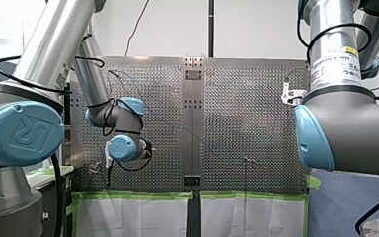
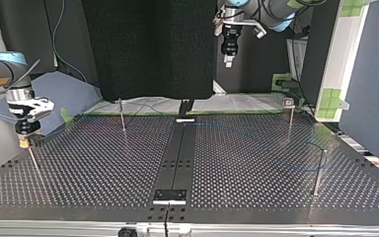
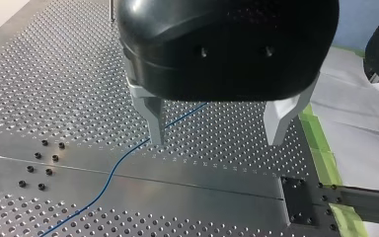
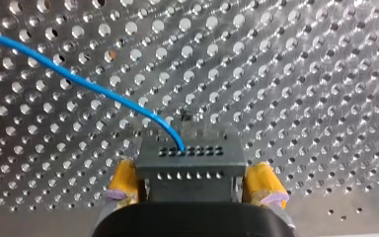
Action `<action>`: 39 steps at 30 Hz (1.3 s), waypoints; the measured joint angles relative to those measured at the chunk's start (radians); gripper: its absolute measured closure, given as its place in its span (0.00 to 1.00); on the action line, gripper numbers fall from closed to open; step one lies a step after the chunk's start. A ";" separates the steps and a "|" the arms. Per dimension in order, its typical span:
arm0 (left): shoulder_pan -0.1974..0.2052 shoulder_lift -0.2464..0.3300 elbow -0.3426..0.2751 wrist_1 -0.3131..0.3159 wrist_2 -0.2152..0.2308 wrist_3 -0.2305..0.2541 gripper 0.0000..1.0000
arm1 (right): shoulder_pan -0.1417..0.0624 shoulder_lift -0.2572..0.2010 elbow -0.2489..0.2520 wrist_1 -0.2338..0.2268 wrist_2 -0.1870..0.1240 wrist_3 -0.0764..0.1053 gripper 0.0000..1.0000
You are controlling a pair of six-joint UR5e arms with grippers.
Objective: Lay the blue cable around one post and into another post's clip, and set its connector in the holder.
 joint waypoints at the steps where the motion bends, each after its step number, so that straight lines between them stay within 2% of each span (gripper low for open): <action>1: 0.000 0.000 0.000 0.000 0.000 0.000 0.00 | 0.000 0.000 0.000 0.000 0.004 0.000 0.00; 12: 0.003 0.000 0.000 0.000 0.000 0.001 0.00 | -0.002 0.000 0.000 0.002 0.020 0.000 0.00; 22: 0.003 0.000 -0.001 0.000 0.000 0.001 0.00 | -0.002 0.000 0.000 0.006 0.053 0.000 0.00; 39: 0.013 0.000 -0.004 0.000 0.000 0.008 0.00 | -0.006 0.000 0.000 0.017 0.136 0.003 0.00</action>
